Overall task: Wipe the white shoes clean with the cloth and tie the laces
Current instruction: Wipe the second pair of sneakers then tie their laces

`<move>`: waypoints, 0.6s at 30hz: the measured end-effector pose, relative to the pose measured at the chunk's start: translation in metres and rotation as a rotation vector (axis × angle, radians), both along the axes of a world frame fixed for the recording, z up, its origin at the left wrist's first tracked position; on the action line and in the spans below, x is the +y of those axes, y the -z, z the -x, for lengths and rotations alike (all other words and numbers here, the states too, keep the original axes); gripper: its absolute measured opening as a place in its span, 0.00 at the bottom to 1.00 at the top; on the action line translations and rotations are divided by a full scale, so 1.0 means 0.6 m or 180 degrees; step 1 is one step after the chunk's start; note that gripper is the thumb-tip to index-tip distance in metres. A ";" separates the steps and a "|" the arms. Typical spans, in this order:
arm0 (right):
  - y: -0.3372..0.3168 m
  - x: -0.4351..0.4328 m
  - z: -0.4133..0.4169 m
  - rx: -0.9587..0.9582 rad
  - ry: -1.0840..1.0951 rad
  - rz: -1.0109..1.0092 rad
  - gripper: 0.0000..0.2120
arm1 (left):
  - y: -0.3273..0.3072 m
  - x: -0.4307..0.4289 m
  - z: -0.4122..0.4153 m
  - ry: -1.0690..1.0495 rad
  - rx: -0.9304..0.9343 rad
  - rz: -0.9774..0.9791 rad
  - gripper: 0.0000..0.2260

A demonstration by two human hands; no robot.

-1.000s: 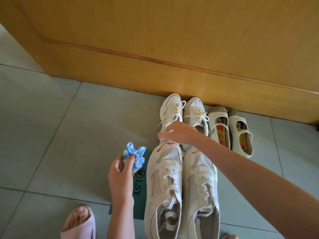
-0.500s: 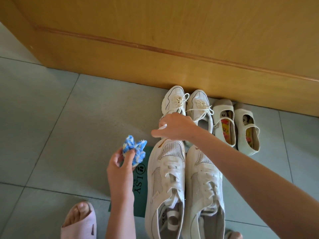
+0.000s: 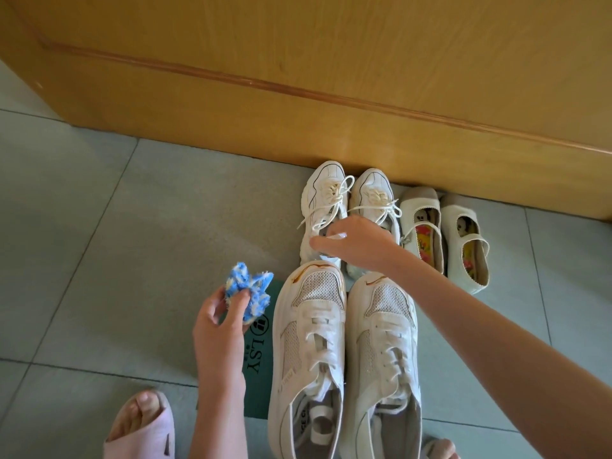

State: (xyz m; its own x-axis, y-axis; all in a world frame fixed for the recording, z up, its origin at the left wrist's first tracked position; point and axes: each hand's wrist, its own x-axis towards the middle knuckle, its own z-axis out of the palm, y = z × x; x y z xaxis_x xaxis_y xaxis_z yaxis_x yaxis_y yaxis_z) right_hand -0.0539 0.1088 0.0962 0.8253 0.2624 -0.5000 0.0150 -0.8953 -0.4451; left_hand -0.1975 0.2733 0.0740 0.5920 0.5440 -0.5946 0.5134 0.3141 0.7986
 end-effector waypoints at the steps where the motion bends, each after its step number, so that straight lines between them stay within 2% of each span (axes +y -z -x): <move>1: 0.000 -0.009 0.003 -0.0076 0.0132 0.0032 0.15 | -0.001 -0.001 -0.001 0.0021 -0.0007 -0.0002 0.12; 6: 0.004 -0.039 0.002 -0.0116 0.0896 -0.0476 0.20 | -0.002 -0.006 -0.006 0.0059 -0.0051 0.0003 0.17; 11: 0.005 -0.046 0.018 0.0231 0.0848 -0.0842 0.20 | -0.002 -0.006 -0.004 0.0137 -0.0066 -0.0051 0.17; 15: 0.012 -0.063 0.032 -0.0143 0.0722 -0.0458 0.18 | -0.002 -0.006 -0.007 0.0138 -0.0116 -0.0040 0.18; 18: 0.008 -0.084 0.037 -0.0212 0.0931 -0.0829 0.21 | -0.004 -0.006 -0.009 0.0171 -0.0141 -0.0033 0.19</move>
